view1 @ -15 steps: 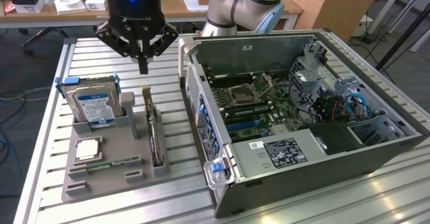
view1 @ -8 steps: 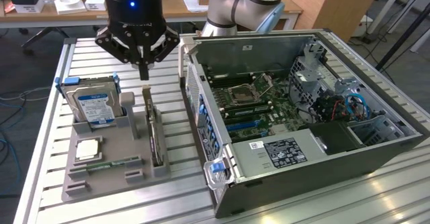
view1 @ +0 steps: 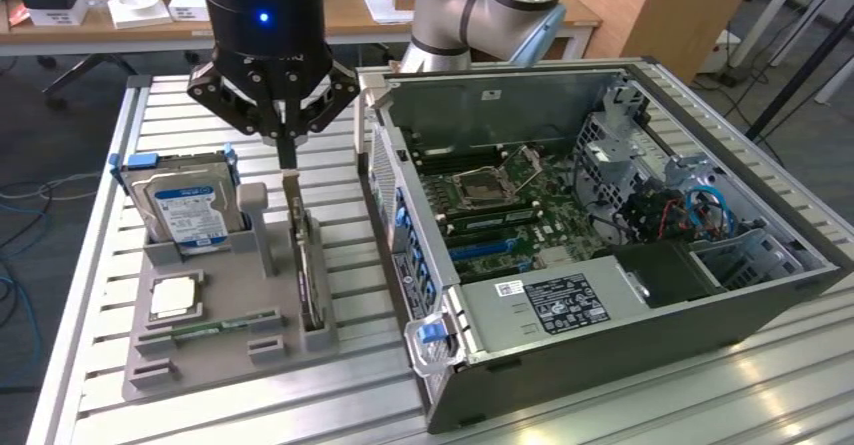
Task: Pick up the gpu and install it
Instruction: 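Reach for the gpu, then pick up the gpu and move the gpu toward the slot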
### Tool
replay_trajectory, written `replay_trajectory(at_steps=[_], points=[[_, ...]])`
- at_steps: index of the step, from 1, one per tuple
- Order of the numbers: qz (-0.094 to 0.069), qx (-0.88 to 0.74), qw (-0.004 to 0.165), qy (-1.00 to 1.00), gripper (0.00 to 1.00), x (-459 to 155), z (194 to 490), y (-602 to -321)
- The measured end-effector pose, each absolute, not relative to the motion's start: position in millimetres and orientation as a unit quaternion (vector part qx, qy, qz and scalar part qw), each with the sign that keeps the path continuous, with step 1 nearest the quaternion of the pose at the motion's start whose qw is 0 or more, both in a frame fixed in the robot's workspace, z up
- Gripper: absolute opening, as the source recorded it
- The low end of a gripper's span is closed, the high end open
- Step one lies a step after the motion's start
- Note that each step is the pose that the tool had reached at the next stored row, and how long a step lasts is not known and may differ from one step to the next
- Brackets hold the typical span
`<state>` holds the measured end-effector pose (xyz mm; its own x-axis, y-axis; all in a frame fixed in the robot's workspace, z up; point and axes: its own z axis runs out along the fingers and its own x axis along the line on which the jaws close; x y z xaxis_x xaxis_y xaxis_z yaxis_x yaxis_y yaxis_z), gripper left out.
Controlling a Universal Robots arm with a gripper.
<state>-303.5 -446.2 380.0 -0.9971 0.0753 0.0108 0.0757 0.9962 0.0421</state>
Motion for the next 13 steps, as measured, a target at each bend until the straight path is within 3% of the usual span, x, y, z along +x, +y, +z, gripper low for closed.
replay_trajectory(at_steps=[13], points=[[-0.021,-0.038,0.005,-0.999,0.11,-303.5,380.0,-446.3]])
